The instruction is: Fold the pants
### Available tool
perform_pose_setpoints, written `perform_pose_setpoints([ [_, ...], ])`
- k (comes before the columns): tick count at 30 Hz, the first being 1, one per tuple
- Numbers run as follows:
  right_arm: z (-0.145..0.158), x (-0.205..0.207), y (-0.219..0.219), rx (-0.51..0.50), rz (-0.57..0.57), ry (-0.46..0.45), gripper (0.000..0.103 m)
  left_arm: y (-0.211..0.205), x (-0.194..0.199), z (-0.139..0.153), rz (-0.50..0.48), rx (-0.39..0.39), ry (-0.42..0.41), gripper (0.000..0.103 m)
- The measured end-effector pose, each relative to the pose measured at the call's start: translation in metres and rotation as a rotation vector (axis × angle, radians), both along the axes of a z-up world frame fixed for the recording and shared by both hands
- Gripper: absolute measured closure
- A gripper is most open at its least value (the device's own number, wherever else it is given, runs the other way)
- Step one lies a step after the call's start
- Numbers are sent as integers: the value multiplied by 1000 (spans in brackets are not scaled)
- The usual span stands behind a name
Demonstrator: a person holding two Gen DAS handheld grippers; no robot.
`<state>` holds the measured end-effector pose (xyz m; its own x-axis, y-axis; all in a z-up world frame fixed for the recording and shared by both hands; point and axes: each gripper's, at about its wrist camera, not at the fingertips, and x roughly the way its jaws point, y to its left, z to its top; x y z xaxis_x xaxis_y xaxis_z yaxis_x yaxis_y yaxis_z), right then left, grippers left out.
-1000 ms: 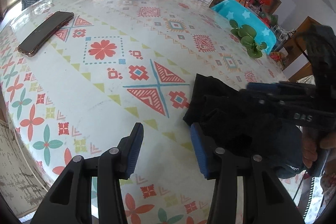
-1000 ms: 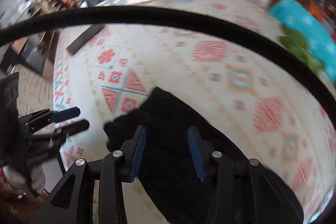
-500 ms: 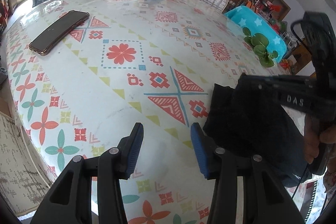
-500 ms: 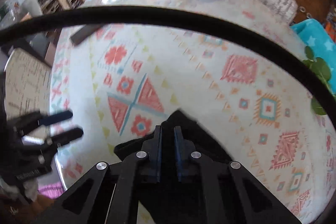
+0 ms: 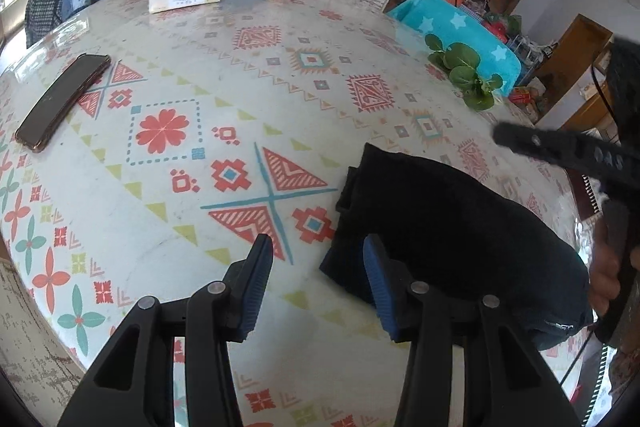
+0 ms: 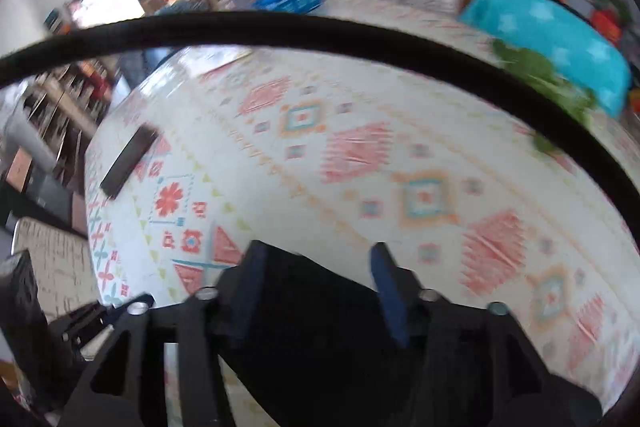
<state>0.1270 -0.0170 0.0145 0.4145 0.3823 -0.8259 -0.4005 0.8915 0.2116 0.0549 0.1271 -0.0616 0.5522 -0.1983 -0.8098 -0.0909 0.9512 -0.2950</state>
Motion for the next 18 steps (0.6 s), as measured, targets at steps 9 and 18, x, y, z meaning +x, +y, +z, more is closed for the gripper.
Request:
perform_pose_setpoints([
  [9,-58,-98,-192,-216,-471,131,41,-89,47,-4,-187,146,-39,51],
  [18,-85,-169,-242,-224,-596,178,41,-121,43,-39,-270,336,25,51],
])
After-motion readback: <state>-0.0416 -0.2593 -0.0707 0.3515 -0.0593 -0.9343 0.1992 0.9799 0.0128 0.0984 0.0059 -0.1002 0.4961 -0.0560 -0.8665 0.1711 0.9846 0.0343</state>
